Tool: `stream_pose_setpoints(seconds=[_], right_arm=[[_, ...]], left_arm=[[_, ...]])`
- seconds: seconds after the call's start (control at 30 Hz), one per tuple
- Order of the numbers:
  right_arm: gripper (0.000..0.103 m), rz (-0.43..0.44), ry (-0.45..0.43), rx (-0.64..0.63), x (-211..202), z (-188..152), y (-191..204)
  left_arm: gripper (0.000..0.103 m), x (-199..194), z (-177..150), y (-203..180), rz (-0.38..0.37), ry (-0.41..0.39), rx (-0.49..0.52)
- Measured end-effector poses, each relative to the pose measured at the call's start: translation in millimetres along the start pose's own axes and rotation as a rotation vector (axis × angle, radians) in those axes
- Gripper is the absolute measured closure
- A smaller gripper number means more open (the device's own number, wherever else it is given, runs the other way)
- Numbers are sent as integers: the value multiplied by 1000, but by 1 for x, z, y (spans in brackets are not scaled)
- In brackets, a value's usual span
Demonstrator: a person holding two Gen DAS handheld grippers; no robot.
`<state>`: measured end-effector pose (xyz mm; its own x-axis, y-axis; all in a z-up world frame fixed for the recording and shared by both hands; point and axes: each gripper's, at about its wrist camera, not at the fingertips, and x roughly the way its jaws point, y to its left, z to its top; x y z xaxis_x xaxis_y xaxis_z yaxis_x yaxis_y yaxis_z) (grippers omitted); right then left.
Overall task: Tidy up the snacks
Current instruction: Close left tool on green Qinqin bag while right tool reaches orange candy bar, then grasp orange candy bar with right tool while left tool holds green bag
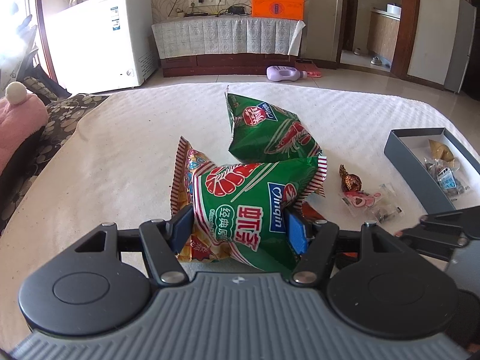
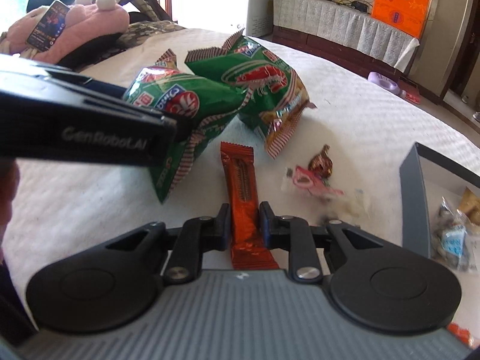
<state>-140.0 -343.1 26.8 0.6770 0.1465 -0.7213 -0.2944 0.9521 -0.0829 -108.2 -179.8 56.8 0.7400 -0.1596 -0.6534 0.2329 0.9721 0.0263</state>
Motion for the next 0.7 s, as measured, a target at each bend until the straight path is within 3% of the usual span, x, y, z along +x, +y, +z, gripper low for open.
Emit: stream_pose_setpoints(seconds=[0.13,0.4,0.7], right_arm=[[79,-29,26,13,-11,-11,-4],[75,-44,-12,43,0,-9,-5],[79,-37,16,29,-3,-4,-4]], left_arm=[[33,-2,-3,-6,-3,-4,23],[30,5,-7,-13,6,-1,58],[28,12,-7,-16,13,4,78]])
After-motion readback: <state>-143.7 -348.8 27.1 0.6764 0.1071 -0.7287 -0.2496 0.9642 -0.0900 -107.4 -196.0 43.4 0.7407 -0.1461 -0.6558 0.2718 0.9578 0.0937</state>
